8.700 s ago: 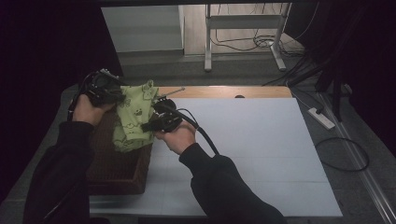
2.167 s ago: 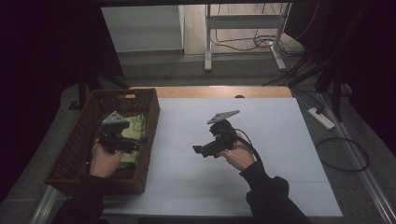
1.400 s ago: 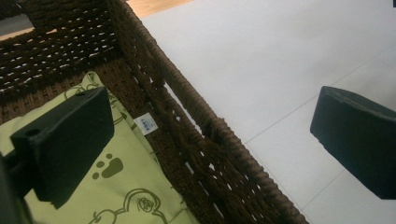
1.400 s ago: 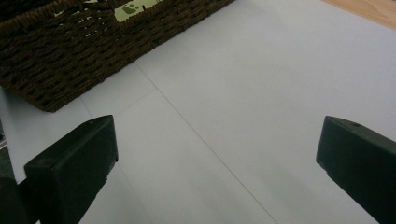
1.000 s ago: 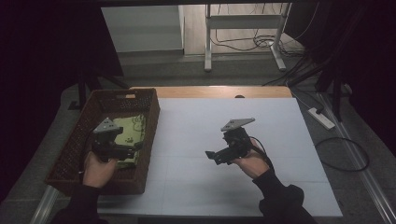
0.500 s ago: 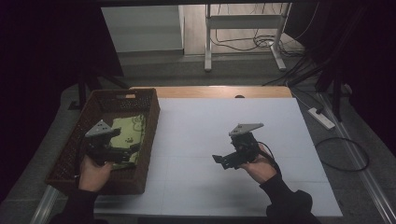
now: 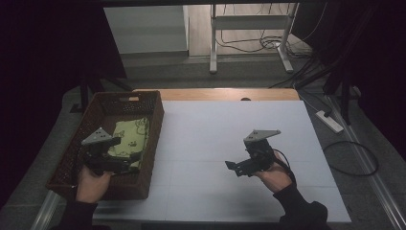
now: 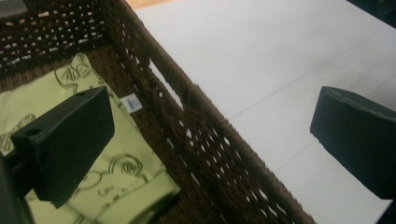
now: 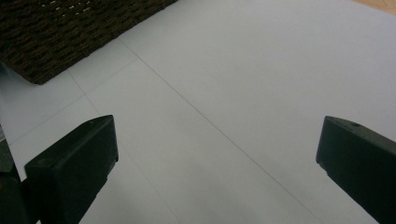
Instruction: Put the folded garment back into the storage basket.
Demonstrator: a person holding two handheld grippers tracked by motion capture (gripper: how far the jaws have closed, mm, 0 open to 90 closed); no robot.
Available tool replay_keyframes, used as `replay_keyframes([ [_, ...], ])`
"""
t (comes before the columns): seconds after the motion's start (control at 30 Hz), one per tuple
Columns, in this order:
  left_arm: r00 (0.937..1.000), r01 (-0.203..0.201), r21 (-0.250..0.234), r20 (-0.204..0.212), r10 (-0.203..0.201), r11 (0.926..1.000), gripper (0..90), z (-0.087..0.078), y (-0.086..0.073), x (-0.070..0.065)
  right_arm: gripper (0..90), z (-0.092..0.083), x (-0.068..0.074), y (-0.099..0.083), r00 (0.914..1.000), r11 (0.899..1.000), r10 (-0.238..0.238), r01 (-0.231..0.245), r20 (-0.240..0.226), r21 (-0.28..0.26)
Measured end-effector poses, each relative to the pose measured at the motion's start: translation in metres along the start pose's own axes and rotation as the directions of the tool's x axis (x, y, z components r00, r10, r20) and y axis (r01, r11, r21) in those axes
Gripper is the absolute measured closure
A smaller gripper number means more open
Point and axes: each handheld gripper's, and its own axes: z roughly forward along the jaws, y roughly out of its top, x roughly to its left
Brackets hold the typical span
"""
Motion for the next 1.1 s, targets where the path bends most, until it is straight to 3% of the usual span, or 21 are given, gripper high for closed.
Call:
replay_keyframes([
  [1.1,0.9982,-0.006,0.005,-0.059,0.006,1.0000,0.0,-0.008,-0.032,-0.010,0.0,-0.036,-0.013,-0.047,0.9975,0.998,0.059,-0.059,0.040,0.002],
])
